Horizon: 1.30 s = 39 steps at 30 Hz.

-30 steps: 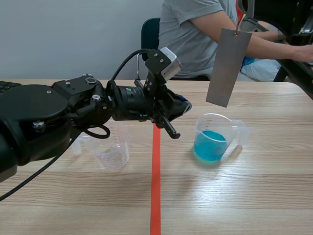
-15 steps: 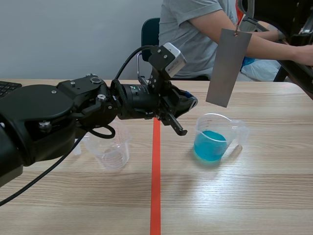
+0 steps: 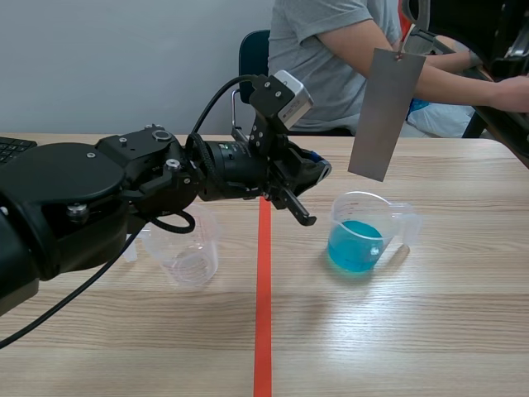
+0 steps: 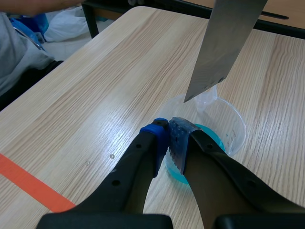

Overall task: Do the redox reaction experiment.
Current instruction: 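Point at the plate with the left hand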

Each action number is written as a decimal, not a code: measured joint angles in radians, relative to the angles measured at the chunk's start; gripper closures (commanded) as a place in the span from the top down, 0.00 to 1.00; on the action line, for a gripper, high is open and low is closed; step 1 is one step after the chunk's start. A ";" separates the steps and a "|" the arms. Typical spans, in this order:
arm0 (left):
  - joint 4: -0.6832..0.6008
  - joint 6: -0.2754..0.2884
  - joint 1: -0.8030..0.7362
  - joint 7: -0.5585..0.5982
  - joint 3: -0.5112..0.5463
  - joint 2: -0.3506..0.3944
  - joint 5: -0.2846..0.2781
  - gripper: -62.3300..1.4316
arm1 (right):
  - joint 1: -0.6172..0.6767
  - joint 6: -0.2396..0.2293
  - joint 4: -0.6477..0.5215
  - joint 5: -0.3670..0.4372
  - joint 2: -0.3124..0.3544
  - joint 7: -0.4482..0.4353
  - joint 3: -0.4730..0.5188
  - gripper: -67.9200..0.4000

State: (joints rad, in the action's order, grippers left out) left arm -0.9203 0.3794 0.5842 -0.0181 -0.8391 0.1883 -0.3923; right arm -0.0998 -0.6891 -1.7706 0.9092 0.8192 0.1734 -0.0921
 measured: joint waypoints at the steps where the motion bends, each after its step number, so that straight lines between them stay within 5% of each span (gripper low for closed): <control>1: 0.000 0.000 0.000 0.000 0.000 0.000 0.000 0.08 | 0.000 0.000 0.000 0.000 0.000 0.000 0.000 0.03; 22: -0.006 0.016 -0.002 0.001 0.000 0.027 -0.001 0.08 | 0.000 0.000 0.000 0.000 0.000 0.000 0.000 0.03; 29: -0.227 0.018 -0.129 0.008 0.057 0.285 -0.077 0.08 | 0.000 0.000 0.000 0.001 0.000 0.000 0.000 0.03; 35: -0.468 0.016 -0.401 0.017 0.332 0.564 -0.111 0.08 | 0.000 0.000 0.000 0.027 0.000 0.000 0.000 0.03; 39: -0.557 -0.023 -0.664 0.023 0.564 0.679 -0.113 0.08 | 0.000 0.000 0.000 0.027 0.000 0.000 0.000 0.03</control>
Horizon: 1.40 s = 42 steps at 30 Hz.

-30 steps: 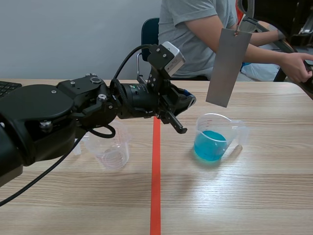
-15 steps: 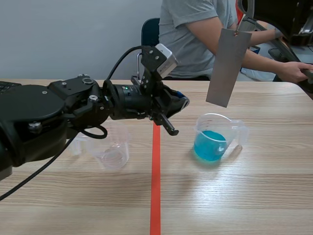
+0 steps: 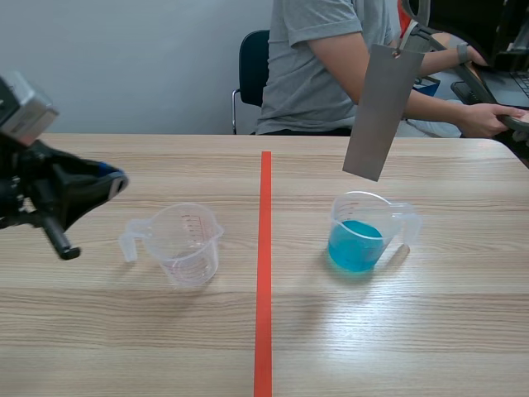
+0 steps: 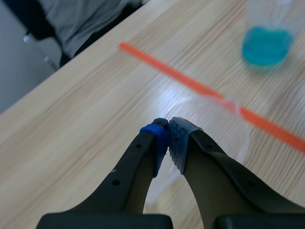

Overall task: Do the redox reaction experiment.
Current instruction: 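Point at the plate with the left hand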

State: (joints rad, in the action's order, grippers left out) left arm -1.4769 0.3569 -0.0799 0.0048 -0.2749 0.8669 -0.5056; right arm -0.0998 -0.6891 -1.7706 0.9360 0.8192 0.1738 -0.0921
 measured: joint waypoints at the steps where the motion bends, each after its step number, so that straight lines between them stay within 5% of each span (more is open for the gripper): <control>1: -0.011 -0.018 -0.076 0.000 0.057 0.016 0.000 0.08 | 0.000 0.000 0.000 0.000 0.000 0.000 0.000 0.03; 8: -0.005 -0.097 -0.567 -0.001 0.374 0.018 0.000 0.08 | 0.000 0.000 0.000 0.000 0.000 0.000 0.000 0.03; 17: 0.004 -0.257 -0.912 0.000 0.485 -0.115 0.000 0.08 | 0.000 0.000 0.000 0.000 0.000 0.011 0.000 0.03; 30: 0.005 -0.268 -0.975 -0.015 0.485 -0.280 0.000 0.08 | 0.000 0.000 0.000 0.000 0.000 0.011 0.000 0.03; 42: 0.005 -0.267 -0.973 -0.014 0.484 -0.302 0.000 0.08 | 0.000 0.000 0.000 0.000 0.000 0.034 0.000 0.03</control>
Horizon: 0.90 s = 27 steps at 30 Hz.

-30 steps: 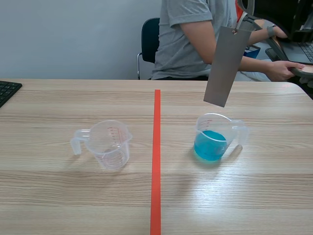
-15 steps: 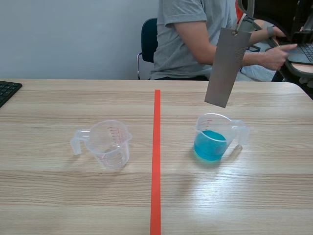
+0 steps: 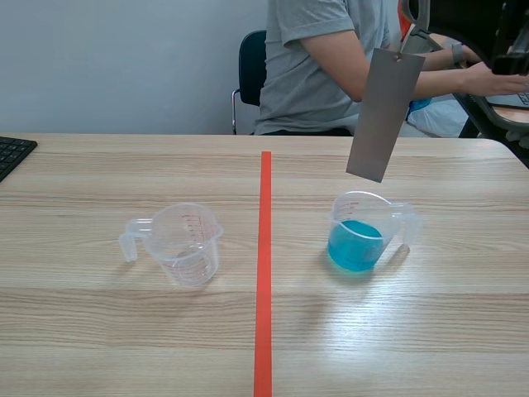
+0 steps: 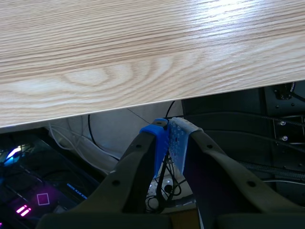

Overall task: Do the redox reaction experiment.
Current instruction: 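Point at the plate with the left hand, then lower the plate into the blue solution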

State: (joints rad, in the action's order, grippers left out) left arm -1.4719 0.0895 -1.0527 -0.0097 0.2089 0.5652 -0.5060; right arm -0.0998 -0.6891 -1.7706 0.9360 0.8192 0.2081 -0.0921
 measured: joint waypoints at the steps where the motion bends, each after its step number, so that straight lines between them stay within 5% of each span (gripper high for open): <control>1: 0.000 0.000 0.000 0.000 0.000 0.000 0.000 0.08 | 0.000 0.000 0.000 0.000 0.000 0.008 0.000 0.03; 9: 0.000 0.000 0.000 0.001 0.000 0.000 0.000 0.08 | 0.000 0.000 0.016 -0.012 -0.020 0.021 0.000 0.03; 27: 0.000 0.000 0.000 0.000 0.000 0.000 0.000 0.08 | 0.001 -0.051 0.199 -0.193 -0.177 -0.012 0.000 0.03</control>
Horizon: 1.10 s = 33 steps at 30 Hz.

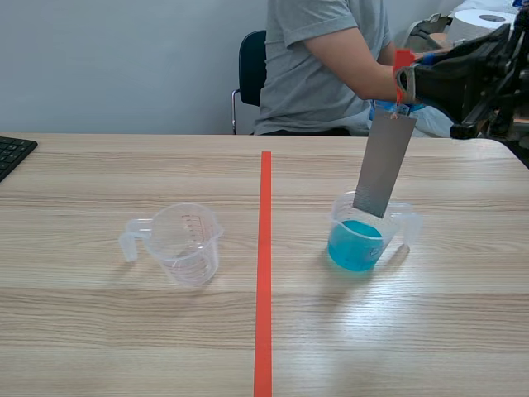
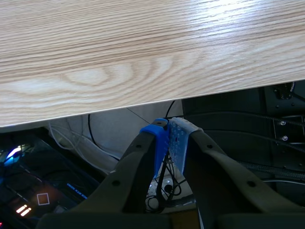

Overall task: Do the redox reaction experiment.
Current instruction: 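Lower the plate into the blue solution, then hold the plate still in the solution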

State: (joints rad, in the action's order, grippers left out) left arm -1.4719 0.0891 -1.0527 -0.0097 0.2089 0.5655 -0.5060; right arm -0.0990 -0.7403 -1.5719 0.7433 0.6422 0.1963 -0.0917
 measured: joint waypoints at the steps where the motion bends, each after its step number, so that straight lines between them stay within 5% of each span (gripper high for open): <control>1: 0.000 0.000 0.000 0.000 0.000 0.000 0.000 0.08 | 0.000 0.000 0.013 -0.013 -0.008 -0.016 0.000 0.03; 19: 0.000 0.000 0.000 0.000 -0.001 0.000 0.000 0.08 | 0.000 0.002 0.227 -0.264 -0.098 -0.206 -0.061 0.03; 33: 0.000 0.000 0.000 0.000 -0.003 0.000 0.000 0.08 | -0.003 0.002 0.239 -0.288 -0.119 -0.225 -0.061 0.03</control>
State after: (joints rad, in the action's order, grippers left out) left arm -1.4719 0.0891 -1.0527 -0.0097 0.2054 0.5655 -0.5060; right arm -0.1017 -0.7380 -1.3331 0.4557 0.5236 -0.0292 -0.1524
